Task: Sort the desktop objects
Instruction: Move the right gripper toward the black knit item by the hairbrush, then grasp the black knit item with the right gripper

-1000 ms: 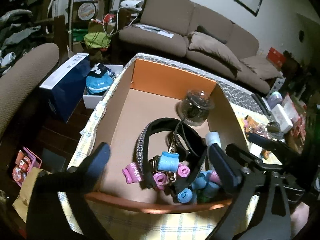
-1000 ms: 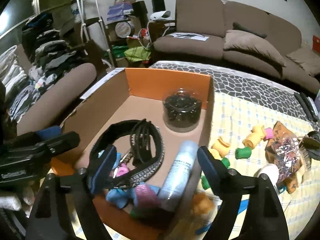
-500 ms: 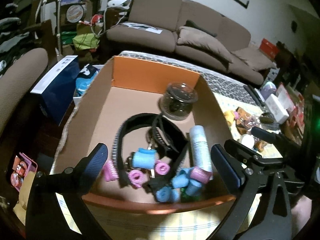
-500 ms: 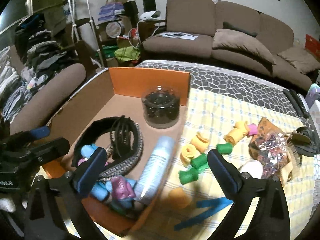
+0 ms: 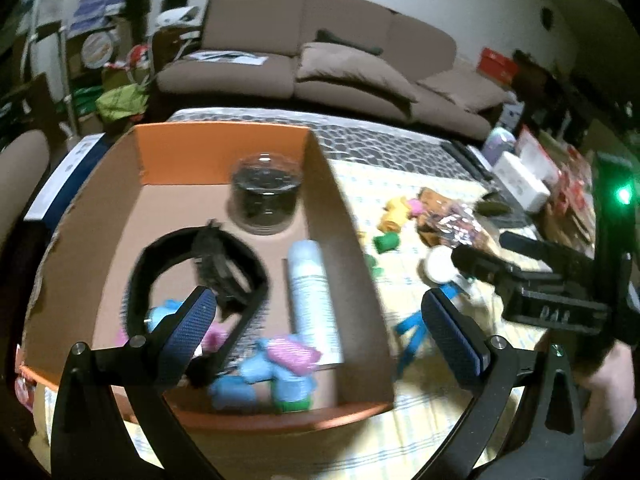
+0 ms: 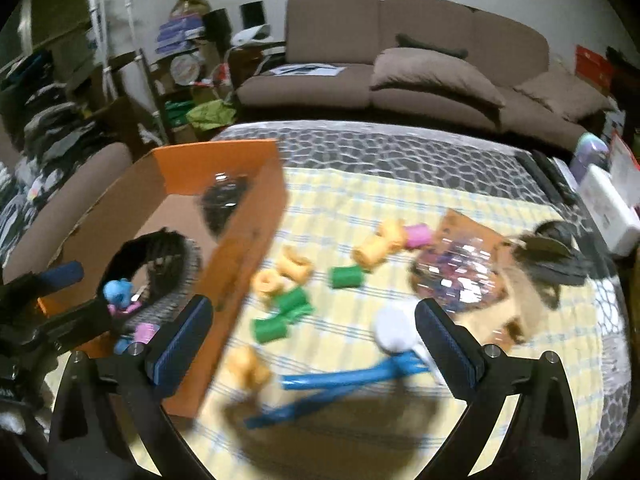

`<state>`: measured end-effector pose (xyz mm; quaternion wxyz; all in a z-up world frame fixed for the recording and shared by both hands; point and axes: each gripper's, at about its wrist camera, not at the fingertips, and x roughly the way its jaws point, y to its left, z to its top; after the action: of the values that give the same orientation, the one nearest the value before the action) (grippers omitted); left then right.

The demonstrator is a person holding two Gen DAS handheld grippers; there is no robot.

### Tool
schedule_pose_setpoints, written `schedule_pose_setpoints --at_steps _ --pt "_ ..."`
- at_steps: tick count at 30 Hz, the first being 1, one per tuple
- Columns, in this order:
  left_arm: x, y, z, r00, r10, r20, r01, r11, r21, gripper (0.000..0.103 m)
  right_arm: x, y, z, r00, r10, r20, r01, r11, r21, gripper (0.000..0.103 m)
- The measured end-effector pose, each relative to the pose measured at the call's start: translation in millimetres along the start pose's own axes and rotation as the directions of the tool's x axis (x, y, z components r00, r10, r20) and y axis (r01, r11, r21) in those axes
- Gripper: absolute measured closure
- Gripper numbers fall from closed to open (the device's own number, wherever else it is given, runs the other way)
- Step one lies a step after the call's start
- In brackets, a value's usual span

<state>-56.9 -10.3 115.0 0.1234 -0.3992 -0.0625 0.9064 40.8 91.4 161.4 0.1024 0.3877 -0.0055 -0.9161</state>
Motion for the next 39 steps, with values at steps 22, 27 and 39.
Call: schedule_pose_setpoints --at_steps 22,27,39 --pt "71.5 -165.1 -0.1 0.986 -0.141 -0.094 0.161 0.952 0.26 0.0 -10.6 -212.7 -36.9 1.0 0.011 -0.004 -0.008 0.854 0.52 0.001" --pt "96.5 -189.2 9.0 0.987 -0.131 -0.096 0.155 0.932 0.328 0.0 0.9 -236.4 -42.8 0.999 0.046 -0.003 -0.036 0.817 0.576 0.001" --pt "140.4 -212.5 20.3 0.987 -0.124 -0.105 0.156 0.898 0.411 0.011 40.8 -259.6 -45.0 0.987 0.155 0.034 -0.137 0.728 0.672 0.001"
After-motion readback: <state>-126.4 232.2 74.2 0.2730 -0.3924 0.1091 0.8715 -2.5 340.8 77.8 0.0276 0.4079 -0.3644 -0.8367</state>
